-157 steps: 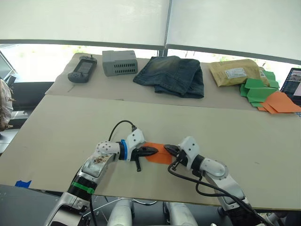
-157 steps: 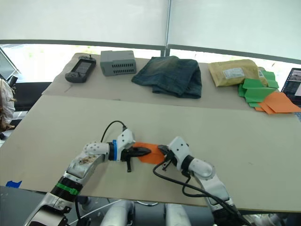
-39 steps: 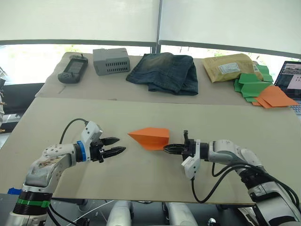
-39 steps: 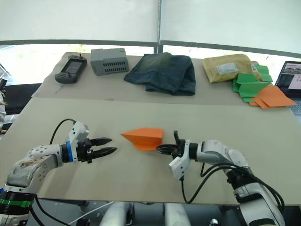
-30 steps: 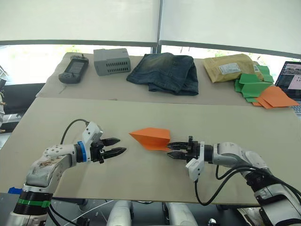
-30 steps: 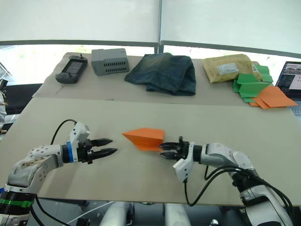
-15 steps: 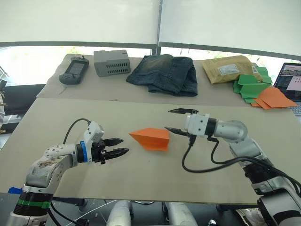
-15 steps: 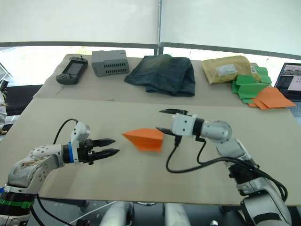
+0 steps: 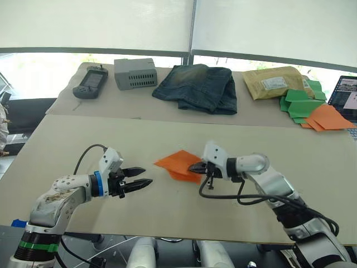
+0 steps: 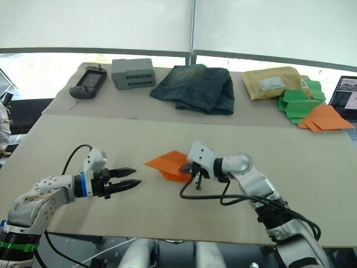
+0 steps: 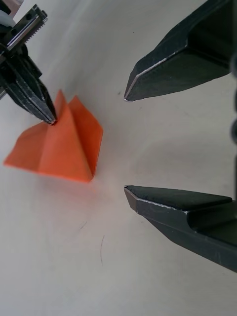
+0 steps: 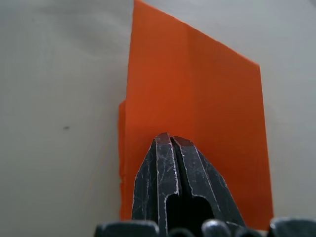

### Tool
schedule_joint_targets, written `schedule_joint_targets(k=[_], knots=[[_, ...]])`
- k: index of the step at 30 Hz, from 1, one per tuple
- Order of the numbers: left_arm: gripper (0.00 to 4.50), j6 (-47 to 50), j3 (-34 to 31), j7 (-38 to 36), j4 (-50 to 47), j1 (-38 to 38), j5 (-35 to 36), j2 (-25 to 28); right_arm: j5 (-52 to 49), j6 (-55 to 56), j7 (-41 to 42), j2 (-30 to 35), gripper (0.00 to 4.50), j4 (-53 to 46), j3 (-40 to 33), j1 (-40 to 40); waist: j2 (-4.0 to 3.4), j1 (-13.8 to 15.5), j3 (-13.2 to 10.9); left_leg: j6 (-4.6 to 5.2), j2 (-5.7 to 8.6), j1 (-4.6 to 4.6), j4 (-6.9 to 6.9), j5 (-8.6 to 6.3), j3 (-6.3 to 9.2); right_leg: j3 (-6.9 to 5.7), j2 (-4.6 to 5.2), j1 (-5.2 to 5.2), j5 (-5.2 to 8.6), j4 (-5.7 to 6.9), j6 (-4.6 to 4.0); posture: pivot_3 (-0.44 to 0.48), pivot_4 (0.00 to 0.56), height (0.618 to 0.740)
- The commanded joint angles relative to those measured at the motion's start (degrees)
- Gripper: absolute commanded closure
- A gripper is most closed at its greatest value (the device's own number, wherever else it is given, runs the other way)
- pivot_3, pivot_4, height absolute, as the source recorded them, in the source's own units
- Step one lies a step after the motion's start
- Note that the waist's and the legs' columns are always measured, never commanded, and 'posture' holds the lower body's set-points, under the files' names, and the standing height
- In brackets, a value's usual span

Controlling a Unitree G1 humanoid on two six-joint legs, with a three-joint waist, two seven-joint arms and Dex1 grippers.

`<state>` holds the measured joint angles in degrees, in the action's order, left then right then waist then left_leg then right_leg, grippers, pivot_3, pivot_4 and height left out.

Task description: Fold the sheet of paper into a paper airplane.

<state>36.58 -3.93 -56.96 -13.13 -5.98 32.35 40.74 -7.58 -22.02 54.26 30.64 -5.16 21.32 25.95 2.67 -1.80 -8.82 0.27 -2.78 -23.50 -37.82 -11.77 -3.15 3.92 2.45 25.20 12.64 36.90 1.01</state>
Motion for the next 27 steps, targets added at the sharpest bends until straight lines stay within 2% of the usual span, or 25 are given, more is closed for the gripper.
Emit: schedule_joint_targets(k=[1,8,14,20,27], knots=[[1.64,0.1,-1.1,-0.6,-2.0,-0.7,1.4,0.7,-0.6,-0.9,0.3,-0.1,4.46,-3.9,-0.5,-0.9,0.0,-0.1,0.0,0.0,0.0,0.0,0.0,0.0,0.0,0.0,0.0,0.0,-0.01,0.0,0.01,0.0,0.15,0.718],[1.64,0.6,0.2,-1.6,-2.2,-2.0,2.5,0.4,3.5,2.0,-1.5,-0.3,4.46,-0.8,0.6,-2.8,0.0,0.0,0.0,-0.01,0.02,-0.01,0.0,0.0,0.0,-0.01,0.01,0.0,0.01,-0.02,-0.01,0.0,0.15,0.718],[1.64,0.4,4.0,-2.2,-1.2,-6.0,1.9,-2.0,6.8,5.8,-2.0,-0.3,4.46,1.3,1.7,-3.6,0.01,0.2,0.0,-0.01,0.04,0.0,0.0,0.0,0.0,-0.01,0.0,-0.05,0.01,-0.04,-0.01,0.0,0.15,0.718],[1.64,-1.0,5.8,-2.2,2.1,-10.0,0.3,-4.0,7.7,9.4,-2.7,-0.1,4.46,-2.2,0.3,-4.6,0.01,0.3,0.0,0.0,0.03,0.02,0.0,0.0,0.01,-0.01,-0.04,-0.04,-0.05,-0.02,0.09,0.0,0.15,0.718],[1.64,-1.1,3.0,-2.8,6.6,-12.7,1.3,-4.3,9.0,12.4,-3.7,1.5,4.46,-8.0,-1.4,-6.2,0.03,0.5,0.0,0.0,0.03,-0.01,0.0,0.0,0.04,-0.01,-0.06,-0.03,-0.04,-0.02,0.11,0.0,0.15,0.718]])
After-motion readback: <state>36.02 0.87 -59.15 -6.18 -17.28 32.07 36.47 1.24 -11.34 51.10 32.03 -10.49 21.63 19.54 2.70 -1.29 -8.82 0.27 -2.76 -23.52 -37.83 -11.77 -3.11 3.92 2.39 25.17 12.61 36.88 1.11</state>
